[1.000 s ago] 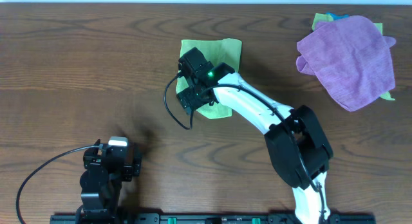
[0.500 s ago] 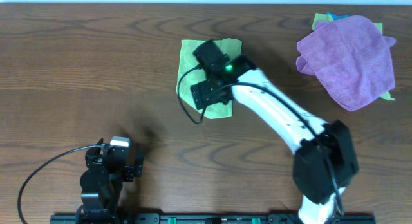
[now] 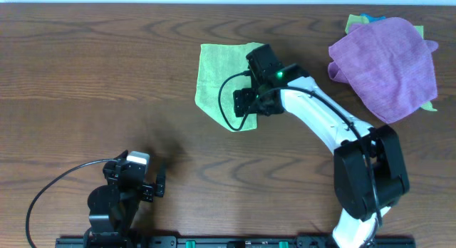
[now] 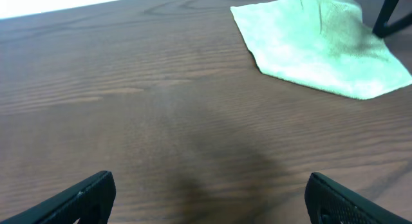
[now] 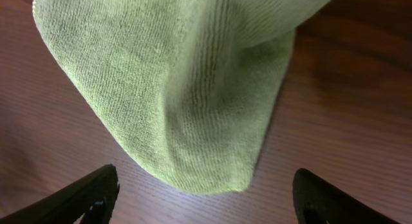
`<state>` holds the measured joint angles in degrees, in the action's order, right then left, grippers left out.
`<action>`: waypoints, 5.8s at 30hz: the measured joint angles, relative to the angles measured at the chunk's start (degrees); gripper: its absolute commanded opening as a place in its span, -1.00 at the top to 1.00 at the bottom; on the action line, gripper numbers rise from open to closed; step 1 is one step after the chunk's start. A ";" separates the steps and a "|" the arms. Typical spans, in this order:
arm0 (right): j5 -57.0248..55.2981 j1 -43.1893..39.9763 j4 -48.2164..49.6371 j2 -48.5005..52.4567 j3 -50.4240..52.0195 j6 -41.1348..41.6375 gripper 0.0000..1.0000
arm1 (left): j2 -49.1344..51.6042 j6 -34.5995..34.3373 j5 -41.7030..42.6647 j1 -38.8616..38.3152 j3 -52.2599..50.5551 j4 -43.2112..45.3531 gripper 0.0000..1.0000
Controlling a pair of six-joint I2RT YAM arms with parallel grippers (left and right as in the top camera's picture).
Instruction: Fold the cloth
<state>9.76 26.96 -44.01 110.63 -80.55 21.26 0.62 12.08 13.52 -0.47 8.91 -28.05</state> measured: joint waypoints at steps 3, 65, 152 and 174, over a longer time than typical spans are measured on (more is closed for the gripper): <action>0.66 0.00 2.16 0.00 1.75 0.24 -0.64 | 0.00 -1.70 0.24 0.00 0.00 0.00 -0.90; -4.98 5.14 0.59 -4.20 3.67 -11.76 -0.60 | 0.00 -18.10 0.68 0.00 0.02 -0.42 -0.90; 7.21 22.80 -7.32 14.01 -24.46 -12.22 -0.49 | 0.00 -18.12 -10.56 0.02 -0.15 -0.15 -0.91; 3.89 1.05 -23.41 10.25 -24.96 -5.88 -0.18 | 32.76 -20.90 -13.66 0.02 22.01 -11.30 -0.90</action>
<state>13.65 28.01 -67.42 120.88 -105.51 15.38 33.39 -8.82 -0.14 -0.45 30.92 -39.35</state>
